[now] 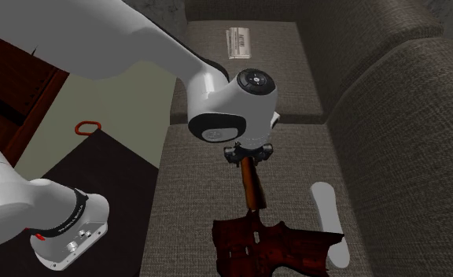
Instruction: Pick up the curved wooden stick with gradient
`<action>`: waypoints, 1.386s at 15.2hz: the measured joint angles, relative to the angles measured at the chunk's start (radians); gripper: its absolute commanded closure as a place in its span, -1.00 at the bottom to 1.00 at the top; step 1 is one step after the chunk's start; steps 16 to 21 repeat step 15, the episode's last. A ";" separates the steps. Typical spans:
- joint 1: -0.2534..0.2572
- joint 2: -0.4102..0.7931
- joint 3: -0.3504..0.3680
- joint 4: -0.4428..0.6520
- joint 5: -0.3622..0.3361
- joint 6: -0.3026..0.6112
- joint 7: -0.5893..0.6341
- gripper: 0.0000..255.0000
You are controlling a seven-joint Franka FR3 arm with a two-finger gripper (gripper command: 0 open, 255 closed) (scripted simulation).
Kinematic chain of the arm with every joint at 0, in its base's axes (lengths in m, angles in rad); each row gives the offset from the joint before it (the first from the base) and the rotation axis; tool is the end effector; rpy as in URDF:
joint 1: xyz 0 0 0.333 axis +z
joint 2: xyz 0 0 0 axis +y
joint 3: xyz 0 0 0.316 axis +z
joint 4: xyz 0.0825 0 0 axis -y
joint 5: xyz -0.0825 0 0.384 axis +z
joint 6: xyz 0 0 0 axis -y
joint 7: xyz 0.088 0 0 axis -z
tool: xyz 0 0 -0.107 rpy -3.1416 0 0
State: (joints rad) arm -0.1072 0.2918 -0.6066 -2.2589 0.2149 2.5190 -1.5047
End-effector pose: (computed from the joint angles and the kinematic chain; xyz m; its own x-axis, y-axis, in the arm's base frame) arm 0.4069 -0.3573 0.2574 0.8022 0.5962 -0.0321 0.5970 -0.8014 0.0375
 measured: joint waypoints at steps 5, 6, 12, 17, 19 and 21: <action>0.022 -0.054 -0.028 0.006 -0.053 -0.050 0.035 1.00; 0.025 -0.066 -0.034 0.006 -0.065 -0.060 0.042 1.00; 0.047 -0.137 -0.059 0.024 -0.133 -0.134 0.088 1.00; 0.053 -0.164 -0.065 0.035 -0.158 -0.165 0.105 1.00; 0.053 -0.164 -0.065 0.035 -0.158 -0.165 0.105 1.00; 0.053 -0.164 -0.065 0.035 -0.158 -0.165 0.105 1.00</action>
